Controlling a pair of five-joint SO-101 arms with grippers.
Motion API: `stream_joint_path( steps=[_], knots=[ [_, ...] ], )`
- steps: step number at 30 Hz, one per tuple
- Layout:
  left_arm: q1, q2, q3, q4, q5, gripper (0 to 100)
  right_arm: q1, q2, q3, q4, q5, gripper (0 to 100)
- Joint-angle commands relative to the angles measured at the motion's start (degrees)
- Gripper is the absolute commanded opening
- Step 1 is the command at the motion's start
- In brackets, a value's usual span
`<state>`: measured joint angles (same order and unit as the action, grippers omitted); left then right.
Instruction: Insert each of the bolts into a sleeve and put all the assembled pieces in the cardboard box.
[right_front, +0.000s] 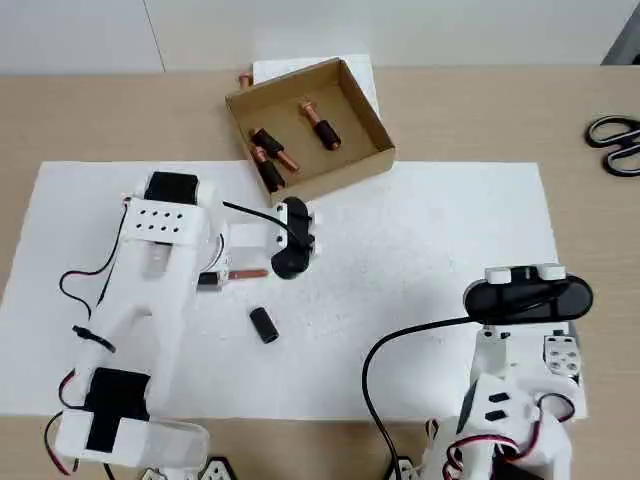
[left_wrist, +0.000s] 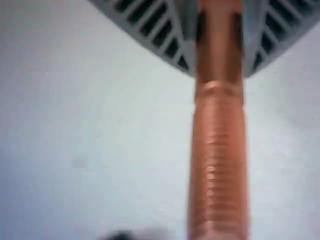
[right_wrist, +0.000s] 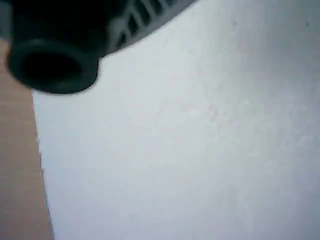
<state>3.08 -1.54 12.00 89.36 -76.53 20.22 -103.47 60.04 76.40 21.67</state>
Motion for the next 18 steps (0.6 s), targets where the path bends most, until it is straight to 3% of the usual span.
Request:
stream_joint_path(
  steps=[1,10,18],
  knots=[
    [-0.35,-1.85,0.04,-9.49,-37.98,1,0.04,-0.31,-0.53,-1.19,0.35,0.6],
    [-1.76,7.91,2.42,-23.47,-37.89,1,0.22,-0.31,-0.53,-1.1,0.35,0.6],
    [-1.32,11.16,2.59,-24.62,-37.8,1,0.22,-0.31,-0.53,-1.19,1.58,0.6]
  ],
)
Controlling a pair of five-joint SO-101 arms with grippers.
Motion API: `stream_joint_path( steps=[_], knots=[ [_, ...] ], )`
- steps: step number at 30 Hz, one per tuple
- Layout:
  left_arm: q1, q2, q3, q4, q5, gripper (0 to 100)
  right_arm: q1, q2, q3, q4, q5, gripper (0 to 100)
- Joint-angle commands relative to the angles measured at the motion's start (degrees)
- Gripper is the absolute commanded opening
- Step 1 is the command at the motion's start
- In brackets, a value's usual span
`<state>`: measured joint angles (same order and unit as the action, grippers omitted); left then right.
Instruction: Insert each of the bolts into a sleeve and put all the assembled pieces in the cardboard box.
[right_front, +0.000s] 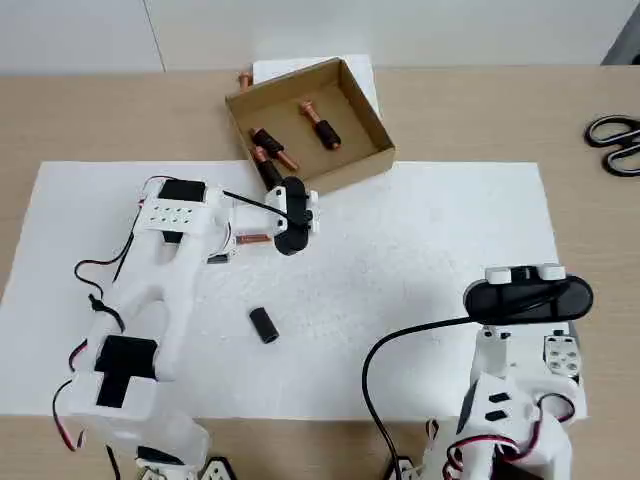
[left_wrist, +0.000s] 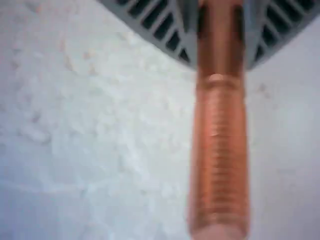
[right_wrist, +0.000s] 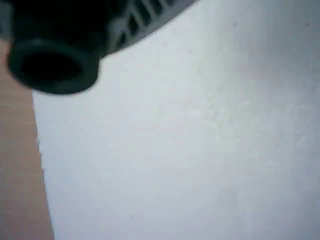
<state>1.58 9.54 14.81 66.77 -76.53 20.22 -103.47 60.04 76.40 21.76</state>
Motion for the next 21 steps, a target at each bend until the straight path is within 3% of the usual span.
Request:
stream_joint_path(
  steps=[1,5,11,21],
  knots=[
    [0.35,0.88,-0.22,-2.02,-37.8,1,0.13,-0.31,-0.53,-1.19,1.76,0.6],
    [1.41,2.99,-0.31,-1.85,-37.71,1,0.13,-0.31,-0.53,-1.19,1.76,0.6],
    [3.43,4.31,-0.4,-2.02,-28.22,4,0.13,-0.31,-0.53,-1.1,1.76,0.6],
    [5.27,4.84,-0.4,-2.11,-27.43,7,0.13,-0.31,-0.53,-1.19,1.76,0.6]
  ],
)
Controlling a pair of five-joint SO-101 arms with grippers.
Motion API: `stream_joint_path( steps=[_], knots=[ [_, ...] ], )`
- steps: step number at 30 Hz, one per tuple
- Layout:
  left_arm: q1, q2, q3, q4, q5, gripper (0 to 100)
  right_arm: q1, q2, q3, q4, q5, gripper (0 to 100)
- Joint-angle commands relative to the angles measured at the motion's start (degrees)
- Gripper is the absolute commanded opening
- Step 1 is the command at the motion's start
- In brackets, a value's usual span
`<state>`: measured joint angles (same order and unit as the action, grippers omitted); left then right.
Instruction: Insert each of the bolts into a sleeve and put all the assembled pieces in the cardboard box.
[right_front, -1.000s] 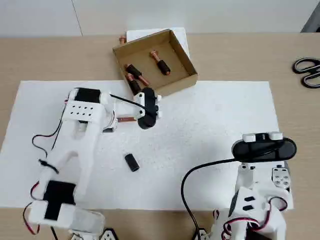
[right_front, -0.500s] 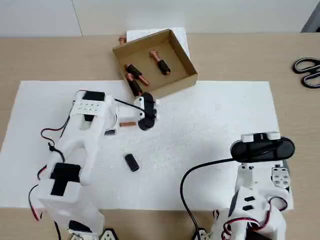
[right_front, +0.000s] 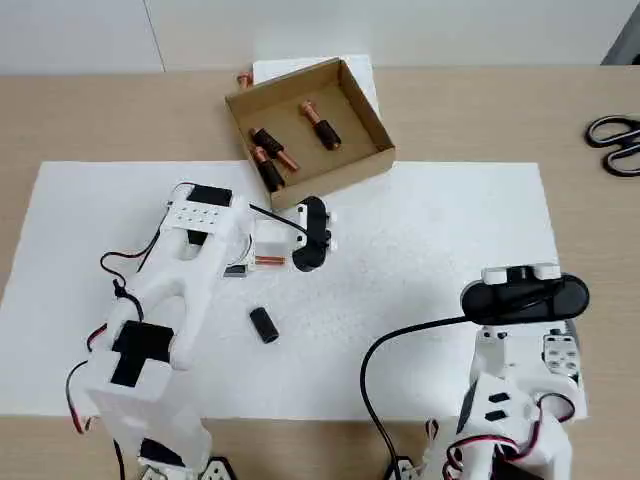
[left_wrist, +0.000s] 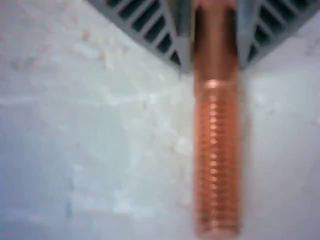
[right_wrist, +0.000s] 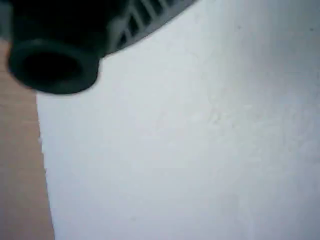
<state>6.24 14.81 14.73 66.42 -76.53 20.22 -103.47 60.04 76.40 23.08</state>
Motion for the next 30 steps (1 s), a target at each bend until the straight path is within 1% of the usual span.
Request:
stream_joint_path(
  steps=[1,5,9,11,14,17,21,27,29,30],
  knots=[
    [0.62,-0.62,-0.31,-1.76,-27.43,7,0.13,-0.31,-0.53,-1.19,0.44,0.6],
    [0.62,-0.62,-2.15,-1.41,-26.9,7,0.13,-0.31,-0.53,-1.19,0.44,0.6],
    [0.79,-0.62,-5.41,-1.14,-23.91,7,0.13,-0.4,-0.53,-1.19,0.44,0.6],
    [0.79,-0.62,-7.6,1.67,-23.65,7,0.13,-0.4,-0.53,-1.19,0.44,0.6],
    [1.76,-0.62,-11.12,10.02,-23.56,7,0.13,-0.4,-0.53,-1.27,0.44,0.6],
    [2.64,-0.62,-13.67,15.47,-23.56,7,0.13,-0.4,-0.53,-1.27,0.44,0.6],
    [3.34,-0.7,-16.66,18.81,-23.56,6,0.13,-0.4,-0.53,-1.27,0.44,0.6],
    [4.84,-0.7,-21.32,20.31,-23.38,6,0.13,-0.4,-0.53,-1.27,0.44,0.6],
    [5.89,-0.7,-25.19,23.82,-22.59,6,0.13,-0.4,-0.53,-1.27,0.44,0.6],
    [6.68,-0.7,-27.82,25.76,-20.75,6,0.13,-0.4,-0.53,-1.27,0.44,0.6]
  ],
)
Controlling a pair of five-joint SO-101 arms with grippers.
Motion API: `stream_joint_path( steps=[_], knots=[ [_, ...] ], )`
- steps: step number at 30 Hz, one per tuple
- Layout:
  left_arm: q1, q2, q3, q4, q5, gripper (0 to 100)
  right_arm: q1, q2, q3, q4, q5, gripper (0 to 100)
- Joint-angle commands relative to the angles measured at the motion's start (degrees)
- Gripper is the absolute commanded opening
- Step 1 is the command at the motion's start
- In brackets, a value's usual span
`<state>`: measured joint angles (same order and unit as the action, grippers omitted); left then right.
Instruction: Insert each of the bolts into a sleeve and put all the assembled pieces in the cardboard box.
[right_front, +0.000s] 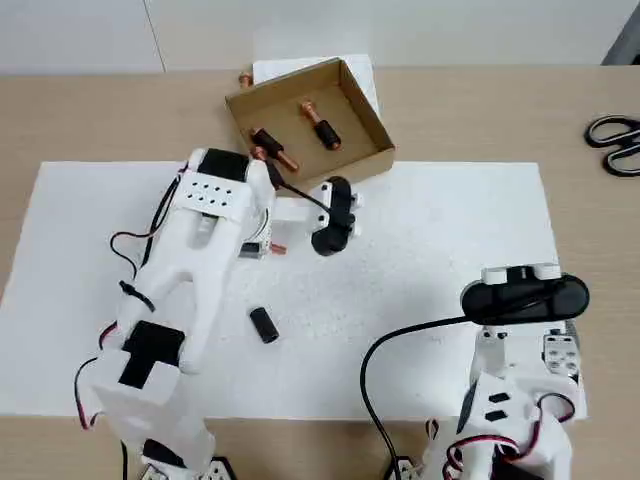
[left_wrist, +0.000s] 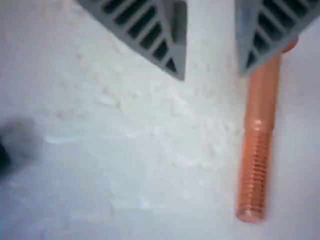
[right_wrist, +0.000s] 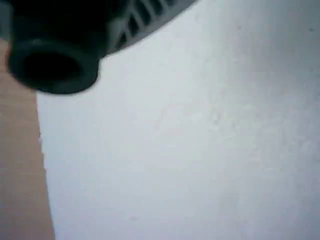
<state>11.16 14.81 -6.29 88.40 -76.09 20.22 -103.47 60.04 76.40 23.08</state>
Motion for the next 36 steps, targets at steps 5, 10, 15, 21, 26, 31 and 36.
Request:
stream_joint_path(
  steps=[5,10,15,21,26,31,36],
  knots=[
    [5.1,-0.26,-17.27,5.1,5.45,6,0.13,-0.4,-0.53,-1.36,0.44,0.6],
    [6.86,-0.62,-20.7,1.41,52.92,6,0.04,-0.4,-0.44,-1.36,0.44,0.6],
    [7.03,-0.09,-23.78,4.75,98.99,6,0.04,-0.4,-0.35,-1.36,0.44,0.6],
    [6.77,-0.09,-22.81,6.86,132.84,7,0.04,-0.4,-0.35,-1.36,0.44,0.6],
    [7.12,-0.09,-19.47,5.98,143.74,7,0.04,-0.4,-0.26,-1.36,0.44,0.6],
    [7.12,-0.09,-18.33,5.89,144.0,7,0.04,-0.4,-0.26,-1.36,0.44,0.6],
    [7.12,-0.26,-18.33,6.86,144.09,7,0.04,-0.4,-0.26,-1.45,0.44,0.6]
  ],
)
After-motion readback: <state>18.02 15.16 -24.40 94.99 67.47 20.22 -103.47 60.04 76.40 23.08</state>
